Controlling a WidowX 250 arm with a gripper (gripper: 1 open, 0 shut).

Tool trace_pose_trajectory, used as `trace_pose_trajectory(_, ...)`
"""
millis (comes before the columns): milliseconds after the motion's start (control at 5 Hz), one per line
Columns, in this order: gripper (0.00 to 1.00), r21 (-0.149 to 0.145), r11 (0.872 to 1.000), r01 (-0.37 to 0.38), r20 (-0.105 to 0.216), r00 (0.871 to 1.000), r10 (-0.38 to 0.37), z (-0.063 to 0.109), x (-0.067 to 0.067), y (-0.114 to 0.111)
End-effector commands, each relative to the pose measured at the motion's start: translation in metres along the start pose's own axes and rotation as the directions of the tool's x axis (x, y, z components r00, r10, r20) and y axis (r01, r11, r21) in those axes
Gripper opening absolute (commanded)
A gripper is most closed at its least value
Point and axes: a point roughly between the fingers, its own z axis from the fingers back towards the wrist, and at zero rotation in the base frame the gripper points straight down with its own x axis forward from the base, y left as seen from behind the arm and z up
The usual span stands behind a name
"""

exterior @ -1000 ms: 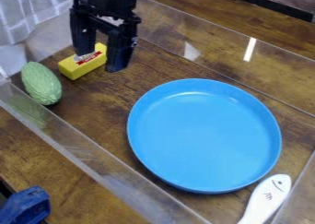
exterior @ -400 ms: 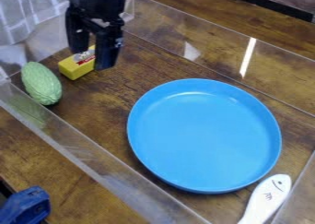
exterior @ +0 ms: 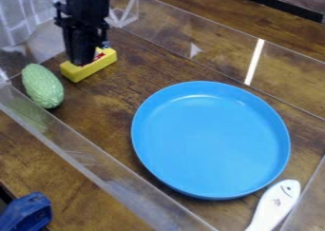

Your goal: Put the yellow brick in the blue tray

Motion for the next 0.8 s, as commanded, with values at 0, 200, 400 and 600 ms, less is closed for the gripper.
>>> trace_pose_trajectory(0,1.00,0.008,1.000,0.017,0.091,0.996,-0.017,0.019,0.013,0.012)
trace_pose_trajectory(200,1.00,-0.020,1.000,-0.021,0.103,0.994,0.023,0.010,0.014,0.029)
trace_pose_trajectory(400,1.00,-0.063,0.997,-0.055,0.119,0.991,0.062,0.004,0.013,0.049)
trace_pose_trajectory(600,1.00,-0.071,0.994,-0.086,0.129,0.987,0.094,-0.005,0.016,0.068)
